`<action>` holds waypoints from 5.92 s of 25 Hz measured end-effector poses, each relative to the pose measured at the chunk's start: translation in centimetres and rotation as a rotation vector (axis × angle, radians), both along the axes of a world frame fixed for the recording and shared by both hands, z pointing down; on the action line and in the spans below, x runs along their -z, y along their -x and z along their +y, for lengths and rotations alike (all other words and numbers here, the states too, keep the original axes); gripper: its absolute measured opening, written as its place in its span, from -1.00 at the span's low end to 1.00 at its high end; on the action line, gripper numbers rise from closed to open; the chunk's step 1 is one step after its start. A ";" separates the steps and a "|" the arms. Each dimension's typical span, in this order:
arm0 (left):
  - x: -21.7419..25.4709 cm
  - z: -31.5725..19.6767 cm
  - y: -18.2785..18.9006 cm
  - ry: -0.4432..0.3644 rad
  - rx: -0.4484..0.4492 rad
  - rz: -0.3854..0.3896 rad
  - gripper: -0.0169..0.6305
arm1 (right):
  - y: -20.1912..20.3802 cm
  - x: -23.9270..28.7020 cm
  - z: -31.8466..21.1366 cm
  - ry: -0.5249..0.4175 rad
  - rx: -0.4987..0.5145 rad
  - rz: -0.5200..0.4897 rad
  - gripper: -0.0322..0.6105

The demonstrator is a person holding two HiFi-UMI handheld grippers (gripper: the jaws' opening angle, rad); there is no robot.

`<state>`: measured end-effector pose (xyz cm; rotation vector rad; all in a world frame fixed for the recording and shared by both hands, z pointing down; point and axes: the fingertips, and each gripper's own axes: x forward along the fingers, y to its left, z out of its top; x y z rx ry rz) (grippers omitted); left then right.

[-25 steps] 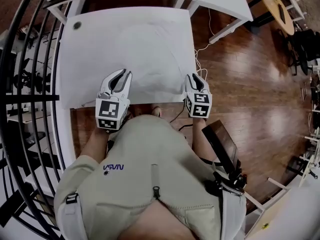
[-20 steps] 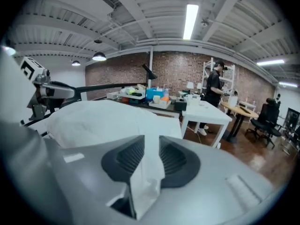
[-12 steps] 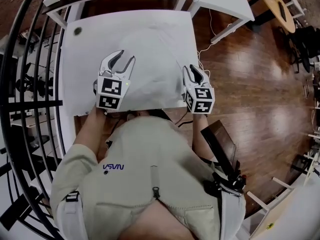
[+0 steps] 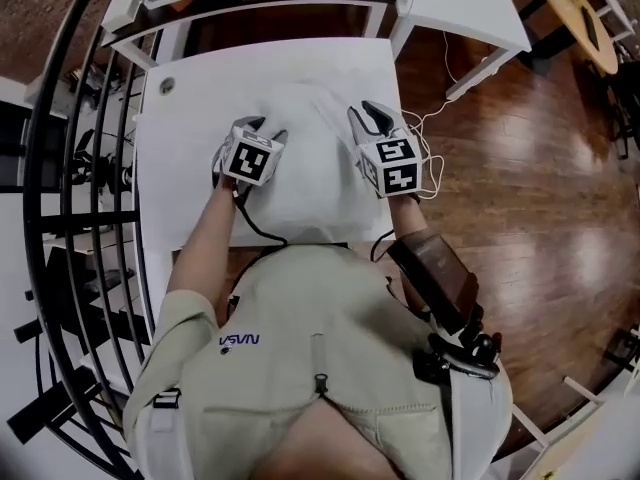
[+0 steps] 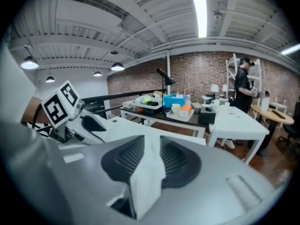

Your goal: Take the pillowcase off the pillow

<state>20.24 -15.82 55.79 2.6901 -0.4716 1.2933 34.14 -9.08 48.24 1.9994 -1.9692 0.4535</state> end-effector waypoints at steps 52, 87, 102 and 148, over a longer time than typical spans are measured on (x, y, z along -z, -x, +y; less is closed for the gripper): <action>3.1 -4.7 27.9 -0.030 0.567 0.256 0.35 | 8.7 -5.6 4.2 0.194 0.016 -0.123 -0.16; 5.3 -6.5 20.8 -0.259 0.403 0.399 -0.77 | 4.5 -0.8 5.0 -0.024 -0.272 0.028 -0.60; 13.6 -3.0 17.2 -0.338 0.236 0.585 -0.93 | 6.0 3.7 4.4 -0.051 -0.355 0.024 -0.89; 19.5 10.8 12.6 -0.490 0.181 0.595 -0.93 | 15.3 14.4 10.6 -0.379 -0.147 0.149 -0.90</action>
